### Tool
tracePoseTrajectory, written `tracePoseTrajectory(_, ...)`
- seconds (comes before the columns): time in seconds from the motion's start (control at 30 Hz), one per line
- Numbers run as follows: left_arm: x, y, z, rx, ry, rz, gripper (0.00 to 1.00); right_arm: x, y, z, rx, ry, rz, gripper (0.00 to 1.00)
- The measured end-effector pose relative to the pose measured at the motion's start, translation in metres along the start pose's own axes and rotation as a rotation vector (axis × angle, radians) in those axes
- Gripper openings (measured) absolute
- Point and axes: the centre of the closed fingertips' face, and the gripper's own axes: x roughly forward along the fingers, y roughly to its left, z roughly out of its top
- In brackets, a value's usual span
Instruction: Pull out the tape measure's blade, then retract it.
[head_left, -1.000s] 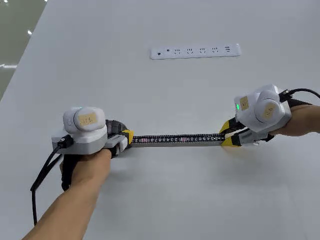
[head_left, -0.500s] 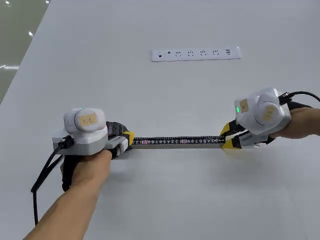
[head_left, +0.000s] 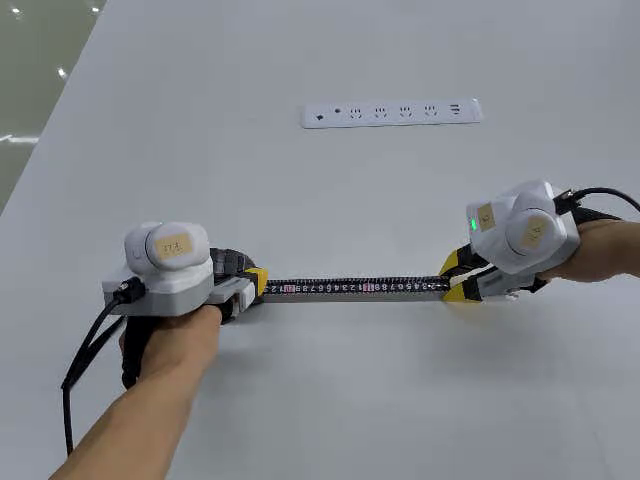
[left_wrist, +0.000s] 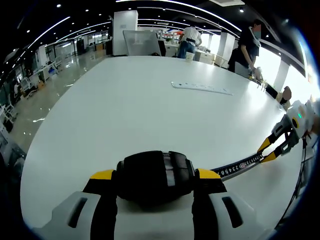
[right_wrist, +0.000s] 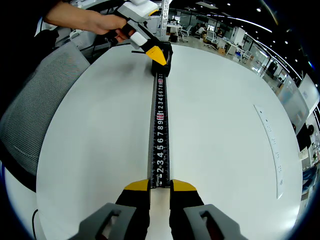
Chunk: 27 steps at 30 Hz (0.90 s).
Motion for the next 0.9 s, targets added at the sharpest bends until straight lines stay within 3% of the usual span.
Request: tracePoseTrajectory(0.9,-0.0009,0.002,-0.0001,-0.013,0.007,-0.012,0.56,-0.0015,0.0024,0.0033,-0.006,0.007,-0.004,0.1)
